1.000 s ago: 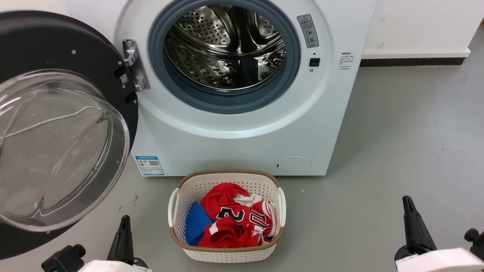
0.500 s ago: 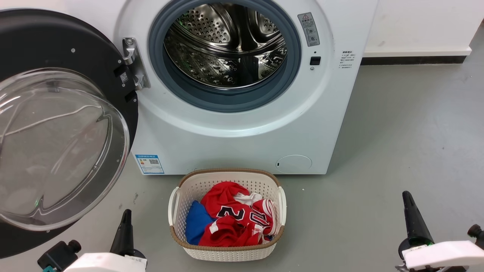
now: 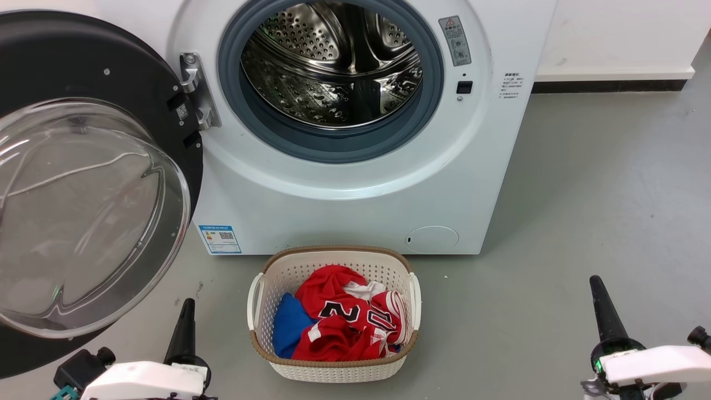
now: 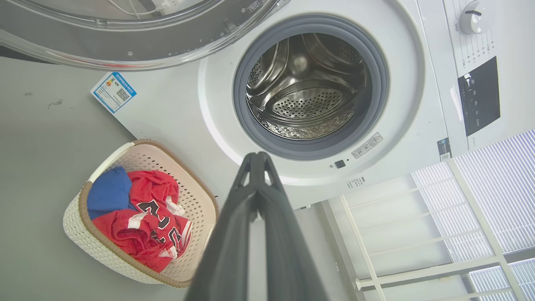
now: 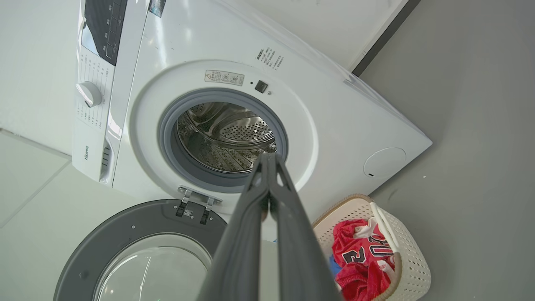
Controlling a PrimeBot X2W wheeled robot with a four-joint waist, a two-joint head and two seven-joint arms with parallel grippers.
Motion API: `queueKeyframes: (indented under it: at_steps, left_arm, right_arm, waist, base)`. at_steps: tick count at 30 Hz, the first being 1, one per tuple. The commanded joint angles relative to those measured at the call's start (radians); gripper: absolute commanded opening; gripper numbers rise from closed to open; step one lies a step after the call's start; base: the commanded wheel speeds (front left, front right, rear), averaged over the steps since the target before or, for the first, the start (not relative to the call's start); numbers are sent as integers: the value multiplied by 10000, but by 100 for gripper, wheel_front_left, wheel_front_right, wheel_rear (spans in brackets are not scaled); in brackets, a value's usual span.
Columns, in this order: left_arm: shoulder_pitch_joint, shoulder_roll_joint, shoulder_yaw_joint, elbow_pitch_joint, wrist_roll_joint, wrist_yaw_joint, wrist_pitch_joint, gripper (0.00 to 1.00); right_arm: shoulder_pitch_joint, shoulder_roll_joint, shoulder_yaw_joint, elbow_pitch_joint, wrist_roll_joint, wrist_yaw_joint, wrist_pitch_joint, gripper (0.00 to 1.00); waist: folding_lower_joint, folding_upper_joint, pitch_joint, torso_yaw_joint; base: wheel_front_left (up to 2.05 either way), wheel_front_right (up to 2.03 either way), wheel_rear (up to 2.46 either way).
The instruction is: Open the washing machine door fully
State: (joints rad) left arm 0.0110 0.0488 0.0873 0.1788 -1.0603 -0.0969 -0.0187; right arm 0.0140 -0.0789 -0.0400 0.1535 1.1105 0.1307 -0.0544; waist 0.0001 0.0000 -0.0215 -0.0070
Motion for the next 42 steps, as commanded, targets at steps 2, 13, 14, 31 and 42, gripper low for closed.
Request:
queueKeyframes:
  at_steps: [2,13,14,31,42]
  left_arm:
    - [-280,15,48,-33,-327,-65,91,0]
    - [-507,16,94,124,-1491,-126,373,0]
    - [-520,17,98,139,-1589,-133,401,0]
    - [-834,17,176,356,-3181,-227,784,0]
    - [-1013,19,220,484,-4089,-281,1013,0]
  right_arm:
    - [-293,-70,-26,-29,349,1,68,0]
    - [-512,-66,-89,185,1483,1,363,0]
    - [-530,-65,-96,206,1574,1,383,0]
    - [-843,-40,-205,487,3103,1,796,0]
    - [-1029,-15,-273,649,3968,1,1025,0]
  waist:
    - [-1,0,7,2]
    - [-1,0,51,15]
    - [-1,0,55,16]
    - [-1,0,123,35]
    - [-1,0,166,47]
  base:
    - [0,0,0]
    - [0,0,0]
    - [0,0,0]
    - [0,0,0]
    - [0,0,0]
